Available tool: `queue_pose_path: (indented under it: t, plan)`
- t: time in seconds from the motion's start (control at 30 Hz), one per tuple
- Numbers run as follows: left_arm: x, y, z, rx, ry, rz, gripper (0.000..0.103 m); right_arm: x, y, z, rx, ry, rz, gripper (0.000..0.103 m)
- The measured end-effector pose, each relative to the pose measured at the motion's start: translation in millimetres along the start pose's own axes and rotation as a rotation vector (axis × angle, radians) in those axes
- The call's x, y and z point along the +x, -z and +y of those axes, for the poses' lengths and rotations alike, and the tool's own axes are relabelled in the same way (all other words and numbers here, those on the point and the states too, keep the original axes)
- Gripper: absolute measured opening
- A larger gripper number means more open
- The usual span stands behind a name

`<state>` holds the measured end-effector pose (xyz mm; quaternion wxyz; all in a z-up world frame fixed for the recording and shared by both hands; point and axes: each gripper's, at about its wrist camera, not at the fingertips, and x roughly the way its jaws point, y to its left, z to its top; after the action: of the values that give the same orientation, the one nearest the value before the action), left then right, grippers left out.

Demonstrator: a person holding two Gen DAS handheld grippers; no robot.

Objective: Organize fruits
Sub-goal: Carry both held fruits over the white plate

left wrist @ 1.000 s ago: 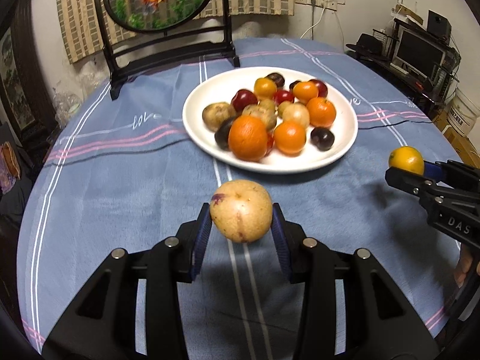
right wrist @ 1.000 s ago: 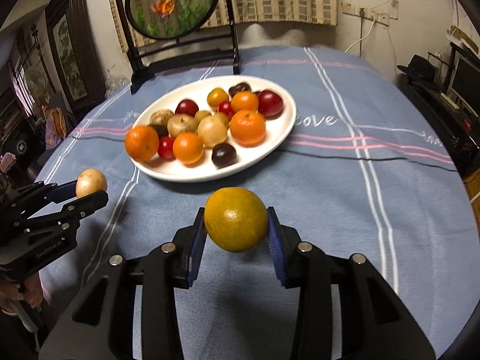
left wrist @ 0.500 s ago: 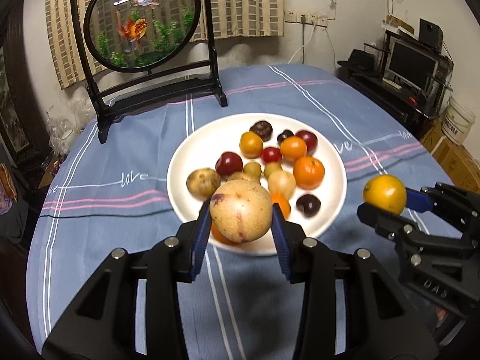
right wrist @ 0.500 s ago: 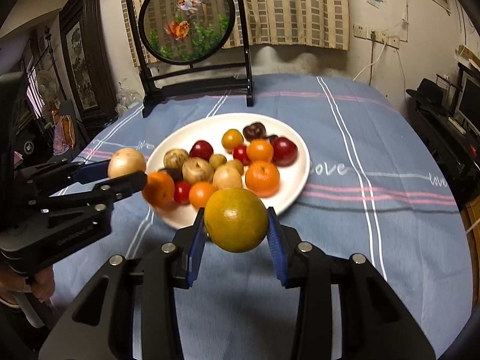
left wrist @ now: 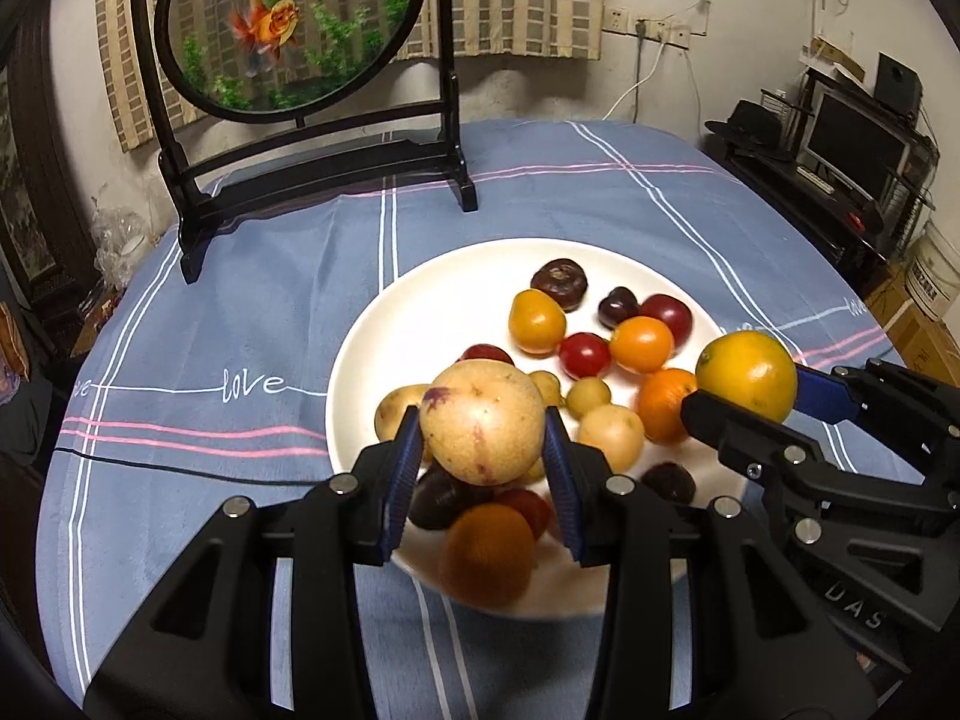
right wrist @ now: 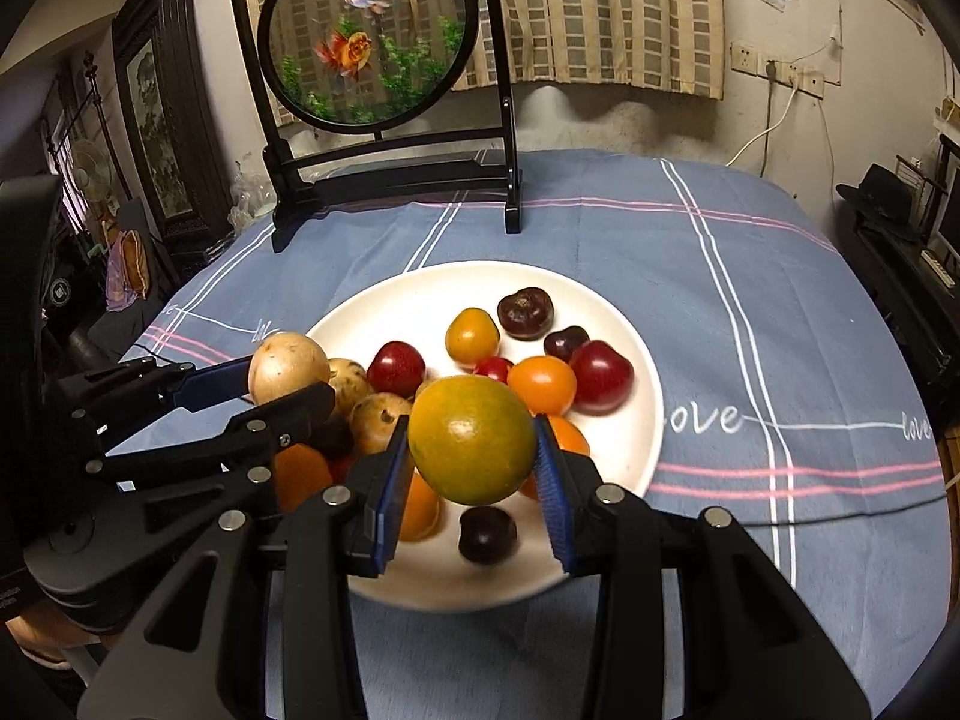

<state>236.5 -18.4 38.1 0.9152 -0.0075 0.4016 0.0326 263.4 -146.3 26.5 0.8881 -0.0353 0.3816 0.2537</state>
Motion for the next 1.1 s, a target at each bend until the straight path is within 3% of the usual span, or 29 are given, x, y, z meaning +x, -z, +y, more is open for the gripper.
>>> queue_pose_path:
  t: [0.8, 1.1]
  plan:
    - [51, -16, 11, -0.045, -0.019, 0.065, 0.041, 50, -14, -11, 0.002, -0.002, 0.071, 0.039]
    - [62, -14, 12, -0.053, -0.025, 0.076, 0.041, 53, -14, -13, 0.001, 0.001, 0.054, 0.039]
